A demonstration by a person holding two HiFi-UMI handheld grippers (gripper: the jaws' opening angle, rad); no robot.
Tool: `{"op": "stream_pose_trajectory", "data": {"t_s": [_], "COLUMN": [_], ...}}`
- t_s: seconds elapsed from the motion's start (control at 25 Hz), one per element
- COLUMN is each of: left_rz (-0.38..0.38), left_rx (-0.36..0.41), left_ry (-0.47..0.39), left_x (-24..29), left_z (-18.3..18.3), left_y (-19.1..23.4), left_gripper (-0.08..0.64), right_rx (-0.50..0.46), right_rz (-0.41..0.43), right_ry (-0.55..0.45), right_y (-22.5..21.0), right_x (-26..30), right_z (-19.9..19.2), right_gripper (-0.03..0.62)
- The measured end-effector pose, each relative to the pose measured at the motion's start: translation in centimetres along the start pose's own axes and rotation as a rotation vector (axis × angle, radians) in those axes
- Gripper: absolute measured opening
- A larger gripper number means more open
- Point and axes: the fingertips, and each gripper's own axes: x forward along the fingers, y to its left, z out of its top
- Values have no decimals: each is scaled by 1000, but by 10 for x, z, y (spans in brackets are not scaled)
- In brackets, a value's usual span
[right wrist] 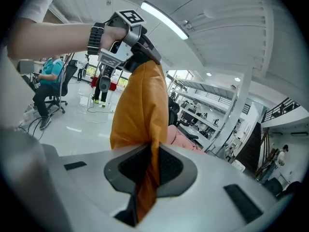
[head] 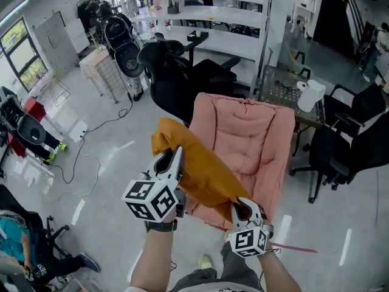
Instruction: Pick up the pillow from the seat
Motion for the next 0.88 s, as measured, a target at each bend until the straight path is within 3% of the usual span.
{"op": "stream_pose_trajectory", "data": {"t_s": [0.52,0.88], "left_rz": [-49,-63], "left_rx": [42,43], "left_ry": [-119,-155], "left_x": [-24,-31], "left_z": [105,117], "left_y": [-52,-60], "left_gripper": [31,31], "right_rx": [-89,-119], "right_rz": [-89,-116], "right_ry": [-123,-145], "right_y": [-47,-49], "right_x": [-60,-69], "right_z": [84,93], "right_gripper": [48,48]}}
